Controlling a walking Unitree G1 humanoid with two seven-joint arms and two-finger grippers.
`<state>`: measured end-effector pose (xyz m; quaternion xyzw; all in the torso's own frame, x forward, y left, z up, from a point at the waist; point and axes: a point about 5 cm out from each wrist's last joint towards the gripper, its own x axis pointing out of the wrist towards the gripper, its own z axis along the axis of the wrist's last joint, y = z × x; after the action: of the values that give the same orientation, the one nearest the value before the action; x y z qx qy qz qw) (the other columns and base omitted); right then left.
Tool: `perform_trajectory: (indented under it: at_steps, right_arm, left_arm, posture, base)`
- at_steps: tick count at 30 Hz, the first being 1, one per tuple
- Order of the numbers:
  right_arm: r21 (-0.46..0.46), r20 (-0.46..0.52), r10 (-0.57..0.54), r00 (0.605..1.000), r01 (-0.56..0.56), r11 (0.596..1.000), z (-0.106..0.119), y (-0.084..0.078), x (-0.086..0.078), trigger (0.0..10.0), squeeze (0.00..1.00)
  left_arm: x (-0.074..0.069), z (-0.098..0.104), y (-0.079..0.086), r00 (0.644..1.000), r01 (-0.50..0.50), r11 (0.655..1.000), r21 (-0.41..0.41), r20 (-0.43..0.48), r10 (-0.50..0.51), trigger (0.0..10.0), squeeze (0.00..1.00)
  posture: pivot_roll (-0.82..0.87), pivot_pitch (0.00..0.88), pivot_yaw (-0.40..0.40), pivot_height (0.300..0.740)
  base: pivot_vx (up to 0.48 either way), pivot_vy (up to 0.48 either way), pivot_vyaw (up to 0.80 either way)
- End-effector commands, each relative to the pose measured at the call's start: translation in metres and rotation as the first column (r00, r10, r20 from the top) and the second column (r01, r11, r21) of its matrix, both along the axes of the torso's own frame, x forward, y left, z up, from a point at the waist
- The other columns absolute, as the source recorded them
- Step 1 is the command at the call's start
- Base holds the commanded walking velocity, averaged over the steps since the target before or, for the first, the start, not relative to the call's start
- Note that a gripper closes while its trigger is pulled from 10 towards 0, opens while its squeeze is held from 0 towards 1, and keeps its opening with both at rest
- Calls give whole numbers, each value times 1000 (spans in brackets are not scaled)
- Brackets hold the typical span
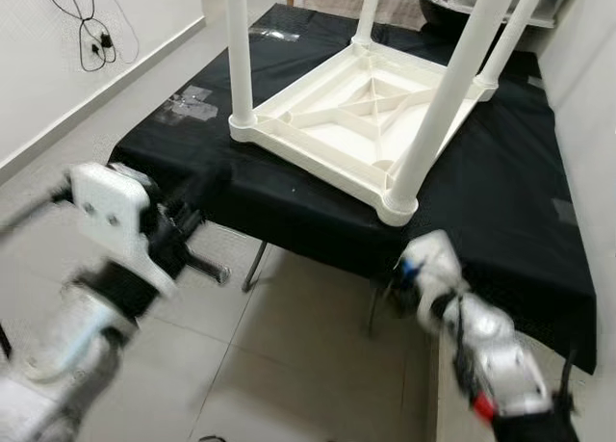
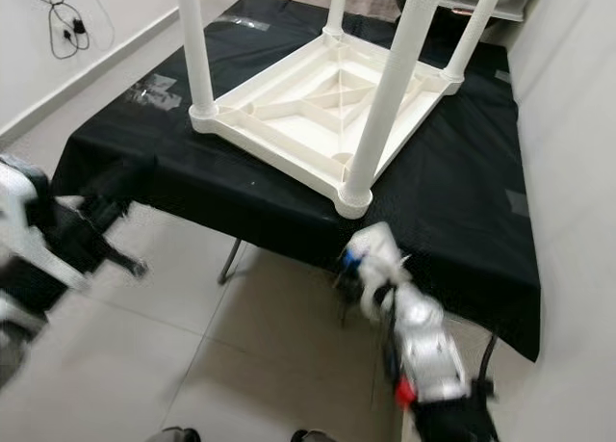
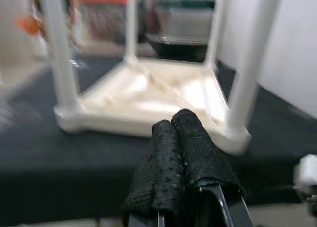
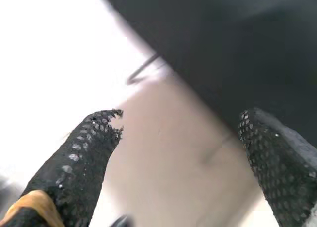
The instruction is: Building children table
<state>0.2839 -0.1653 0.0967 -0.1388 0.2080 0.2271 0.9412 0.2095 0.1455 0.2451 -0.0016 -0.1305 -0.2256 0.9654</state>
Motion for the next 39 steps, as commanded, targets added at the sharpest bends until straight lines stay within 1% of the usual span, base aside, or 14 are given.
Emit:
perform_trajectory:
  at_steps: [1, 2, 4, 5, 6, 8, 9, 10, 12, 13, 15, 20, 24, 39]
  right_arm:
    - [38, 24, 51, 998, -52, 998, 8, 7, -2, 10000, 580]
    - [38, 24, 51, 998, -52, 998, 8, 7, -2, 10000, 580]
    - [100, 117, 16, 993, -28, 995, 13, 11, 2, 10000, 522]
    - [100, 117, 16, 993, -28, 995, 13, 11, 2, 10000, 522]
    - [145, 175, -59, 983, 33, 989, 16, 9, 6, 10000, 502]
    - [235, 254, -220, 942, 161, 959, 17, 4, 9, 10000, 369]
    - [235, 254, -220, 942, 161, 959, 17, 4, 9, 10000, 369]
    - [281, 246, -261, 933, 190, 941, 14, 5, 6, 10000, 27]
    - [281, 246, -261, 933, 190, 941, 14, 5, 6, 10000, 27]
    - [293, 232, -277, 933, 204, 934, 11, 6, -1, 10000, 0]
    - [339, 189, -313, 931, 237, 911, 11, 4, -2, 10000, 0]
    - [408, 189, -314, 931, 216, 887, 17, 8, 12, 10000, 0]
    - [397, 215, -311, 926, 208, 894, 19, 12, 18, 10000, 0]
    - [411, 214, -322, 922, 214, 886, 23, 12, 25, 10000, 0]
  left_arm:
    - [1, -15, -8, 998, 37, 999, 20, -42, -36, 10000, 0]
    - [1, -15, -8, 998, 37, 999, 20, -42, -36, 10000, 0]
    - [6, -41, -14, 993, 43, 997, 57, -111, -36, 10000, 0]
    - [6, -41, -14, 993, 43, 997, 57, -111, -36, 10000, 0]
    - [8, -56, -13, 989, 22, 996, 82, -148, -10, 10000, 0]
    - [5, -90, -13, 969, -23, 993, 113, -241, 50, 10000, 0]
    - [5, -90, -13, 969, -23, 993, 113, -241, 50, 10000, 0]
    - [1, -104, -15, 957, -32, 994, 108, -282, 62, 10000, 0]
    - [1, -104, -15, 957, -32, 994, 108, -282, 62, 10000, 0]
    - [-6, -119, -20, 943, -44, 993, 110, -323, 78, 10000, 0]
    - [-2, -124, -15, 940, -136, 989, 58, -308, 148, 10000, 0]
    - [16, -115, -13, 956, -174, 984, 42, -233, 179, 10000, 0]
    - [27, -116, -8, 949, -214, 976, 47, -225, 219, 10000, 0]
    - [39, -115, -6, 952, -249, 968, 34, -176, 251, 10000, 0]
  posture:
    - [64, 112, -82, 740]
    - [64, 112, -82, 740]
    - [53, 94, -82, 740]
    - [53, 94, -82, 740]
    - [49, 83, -80, 740]
    - [41, 65, -74, 740]
    - [41, 65, -74, 740]
    - [38, 60, -72, 740]
    - [38, 60, -72, 740]
    - [39, 49, -68, 740]
    - [61, 55, -66, 740]
    - [55, 67, -55, 740]
    - [35, 62, -59, 740]
    - [24, 117, -63, 740]
  base:
    - [0, 0, 0]
    - [0, 0, 0]
    - [0, 0, 0]
    - [0, 0, 0]
    - [0, 0, 0]
    - [0, 0, 0]
    - [0, 0, 0]
    - [0, 0, 0]
    - [0, 0, 0]
    - [0, 0, 0]
    - [0, 0, 0]
    - [0, 0, 0]
    - [0, 0, 0]
    - [0, 0, 0]
